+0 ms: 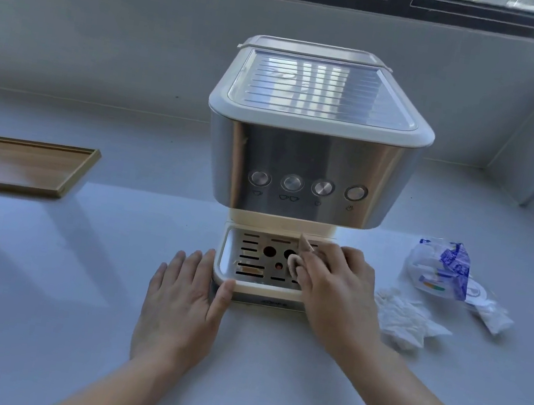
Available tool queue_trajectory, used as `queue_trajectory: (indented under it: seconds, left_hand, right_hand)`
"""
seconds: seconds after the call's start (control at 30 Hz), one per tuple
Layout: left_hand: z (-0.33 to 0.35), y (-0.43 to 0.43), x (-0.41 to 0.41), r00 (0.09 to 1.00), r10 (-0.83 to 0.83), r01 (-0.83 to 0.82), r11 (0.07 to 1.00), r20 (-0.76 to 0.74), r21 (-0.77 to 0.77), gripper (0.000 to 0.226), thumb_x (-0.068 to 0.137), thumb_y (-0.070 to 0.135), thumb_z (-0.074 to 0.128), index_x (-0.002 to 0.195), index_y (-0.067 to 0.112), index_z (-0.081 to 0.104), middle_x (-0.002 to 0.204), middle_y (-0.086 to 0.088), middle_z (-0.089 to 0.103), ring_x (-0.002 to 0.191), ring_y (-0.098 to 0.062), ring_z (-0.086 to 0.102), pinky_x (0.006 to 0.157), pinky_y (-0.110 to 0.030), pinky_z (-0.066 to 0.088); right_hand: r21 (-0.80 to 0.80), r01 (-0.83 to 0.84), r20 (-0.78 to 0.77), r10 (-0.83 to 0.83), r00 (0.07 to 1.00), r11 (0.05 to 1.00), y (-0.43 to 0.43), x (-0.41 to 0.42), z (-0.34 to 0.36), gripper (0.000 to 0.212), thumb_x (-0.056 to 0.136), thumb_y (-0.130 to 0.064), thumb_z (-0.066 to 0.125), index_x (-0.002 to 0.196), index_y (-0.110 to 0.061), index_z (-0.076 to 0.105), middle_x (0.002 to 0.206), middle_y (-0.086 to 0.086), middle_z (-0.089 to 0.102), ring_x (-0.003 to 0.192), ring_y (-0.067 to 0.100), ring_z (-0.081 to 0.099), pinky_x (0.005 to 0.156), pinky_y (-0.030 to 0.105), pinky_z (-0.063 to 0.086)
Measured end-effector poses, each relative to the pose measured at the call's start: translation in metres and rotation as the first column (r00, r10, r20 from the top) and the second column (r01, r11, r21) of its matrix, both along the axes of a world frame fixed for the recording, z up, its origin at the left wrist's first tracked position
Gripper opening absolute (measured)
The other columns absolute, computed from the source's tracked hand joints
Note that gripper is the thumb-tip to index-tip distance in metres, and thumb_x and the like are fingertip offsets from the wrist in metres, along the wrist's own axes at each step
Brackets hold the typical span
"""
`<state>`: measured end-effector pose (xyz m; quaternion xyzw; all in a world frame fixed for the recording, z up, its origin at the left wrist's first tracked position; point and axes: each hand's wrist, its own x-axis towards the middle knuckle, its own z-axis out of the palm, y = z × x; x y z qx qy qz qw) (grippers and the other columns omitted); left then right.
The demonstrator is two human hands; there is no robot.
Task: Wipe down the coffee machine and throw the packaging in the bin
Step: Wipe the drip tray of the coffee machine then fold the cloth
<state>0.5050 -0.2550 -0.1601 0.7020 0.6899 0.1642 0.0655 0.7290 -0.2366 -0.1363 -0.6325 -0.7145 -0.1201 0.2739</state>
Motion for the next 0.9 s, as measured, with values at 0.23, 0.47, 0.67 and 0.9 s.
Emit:
queue_trajectory:
  seconds: [0.23, 0.47, 0.67, 0.9]
  left_hand:
    - [0.001, -0.002, 0.001, 1.0, 0.002, -0.002, 1.0, -0.003, -0.011, 0.079, 0.089, 0.068, -0.006, 0.153, 0.03, 0.018, 0.157, 0.009, 0.027, 0.148, -0.016, 0.011, 0.123, -0.037, 0.007]
    - [-0.002, 0.0, 0.0, 1.0, -0.002, 0.002, 1.0, -0.018, -0.003, 0.081, 0.088, 0.069, -0.009, 0.153, 0.029, 0.018, 0.157, 0.009, 0.028, 0.148, -0.017, 0.013, 0.123, -0.037, 0.008]
    - [-0.001, 0.0, -0.001, 1.0, 0.003, -0.004, 1.0, -0.018, -0.011, 0.082, 0.088, 0.068, -0.009, 0.154, 0.027, 0.017, 0.158, 0.007, 0.027, 0.148, -0.017, 0.012, 0.123, -0.037, 0.006]
    - [0.002, -0.001, 0.001, 0.999, 0.005, -0.006, 1.0, -0.035, -0.031, 0.083, 0.086, 0.068, -0.01, 0.154, 0.027, 0.016, 0.159, 0.007, 0.025, 0.149, -0.018, 0.011, 0.123, -0.038, 0.005]
  right_hand:
    - [-0.196, 0.033, -0.128, -0.059, 0.99, 0.98, 0.031, -0.001, 0.022, 0.021, 0.092, -0.022, 0.055, 0.077, -0.019, 0.069, 0.101, -0.002, 0.064, 0.093, 0.03, 0.049, 0.078, 0.039, 0.043]
    - [-0.175, -0.311, 0.022, 0.32, 0.947, 0.934, 0.007, 0.01, 0.017, 0.035, 0.1, -0.047, 0.04, 0.12, -0.035, 0.065, 0.118, -0.011, 0.062, 0.107, 0.024, 0.051, 0.094, 0.038, 0.042]
    - [-0.12, -0.186, -0.121, 0.172, 0.978, 0.975, 0.01, -0.01, 0.013, 0.032, 0.099, -0.039, 0.052, 0.117, -0.022, 0.072, 0.113, -0.001, 0.067, 0.104, 0.031, 0.056, 0.097, 0.042, 0.043]
    - [-0.145, -0.21, -0.138, 0.19, 0.972, 0.967, 0.025, 0.006, 0.024, 0.023, 0.097, -0.035, 0.058, 0.107, -0.022, 0.075, 0.11, -0.003, 0.068, 0.094, 0.026, 0.056, 0.086, 0.039, 0.048]
